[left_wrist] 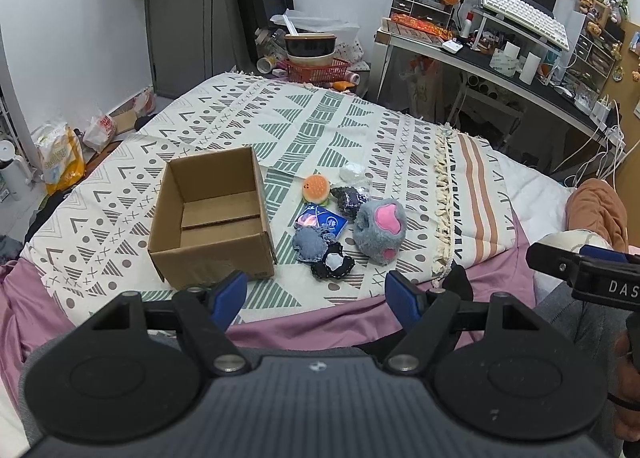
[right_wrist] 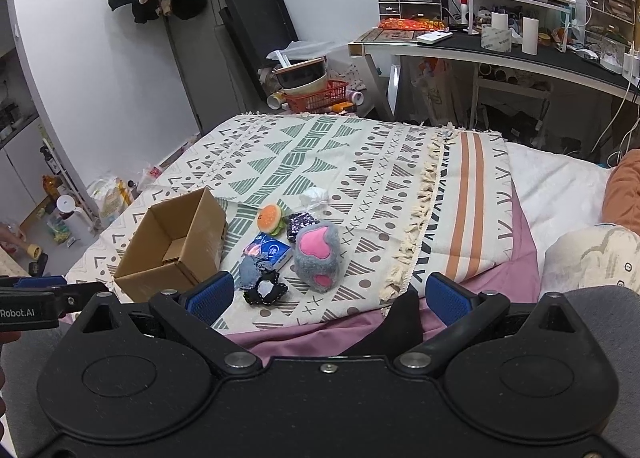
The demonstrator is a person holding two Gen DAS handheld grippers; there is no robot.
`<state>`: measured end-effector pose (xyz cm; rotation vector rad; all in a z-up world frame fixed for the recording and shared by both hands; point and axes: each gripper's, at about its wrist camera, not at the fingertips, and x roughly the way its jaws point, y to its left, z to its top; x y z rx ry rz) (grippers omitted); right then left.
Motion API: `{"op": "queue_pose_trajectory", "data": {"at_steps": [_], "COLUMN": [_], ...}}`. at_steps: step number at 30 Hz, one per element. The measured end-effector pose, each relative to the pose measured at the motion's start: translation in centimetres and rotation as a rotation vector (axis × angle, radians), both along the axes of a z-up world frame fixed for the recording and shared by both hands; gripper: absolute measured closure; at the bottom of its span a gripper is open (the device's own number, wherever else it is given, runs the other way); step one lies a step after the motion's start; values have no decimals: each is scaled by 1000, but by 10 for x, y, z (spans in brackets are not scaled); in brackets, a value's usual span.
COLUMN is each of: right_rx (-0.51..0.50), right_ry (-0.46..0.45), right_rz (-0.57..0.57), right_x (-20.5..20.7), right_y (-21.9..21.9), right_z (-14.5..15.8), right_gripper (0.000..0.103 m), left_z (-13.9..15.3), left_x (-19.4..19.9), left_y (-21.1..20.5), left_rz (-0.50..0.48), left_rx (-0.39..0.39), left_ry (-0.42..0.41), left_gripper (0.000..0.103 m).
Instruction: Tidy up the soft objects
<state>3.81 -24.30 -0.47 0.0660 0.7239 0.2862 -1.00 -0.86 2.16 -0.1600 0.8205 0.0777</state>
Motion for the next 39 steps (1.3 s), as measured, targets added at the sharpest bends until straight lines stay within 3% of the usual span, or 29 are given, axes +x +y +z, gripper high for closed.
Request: {"op": "queue_pose_trajectory", "data": {"at_steps": [25, 28, 33, 39], "right_rx": [79, 81, 101, 113], "right_ry": [-6, 2, 51, 116], "right_rz": [53, 55, 54, 40], "right_x": [37, 46, 65, 94], "right_y": [0, 0, -1, -1], "right_z": [4, -1, -14, -34], "right_gripper": [0, 6, 26, 31], "left_z": [5, -2, -18, -38], "left_x": [34, 44, 66, 96], "left_y": [-6, -5, -5, -9], "left_rz": [-34, -29, -27, -19], "left_rx": [-44, -82, -155, -197], "left_ry": [-27, -18, 15, 56], "left_gripper": [29, 29, 32, 41]}}
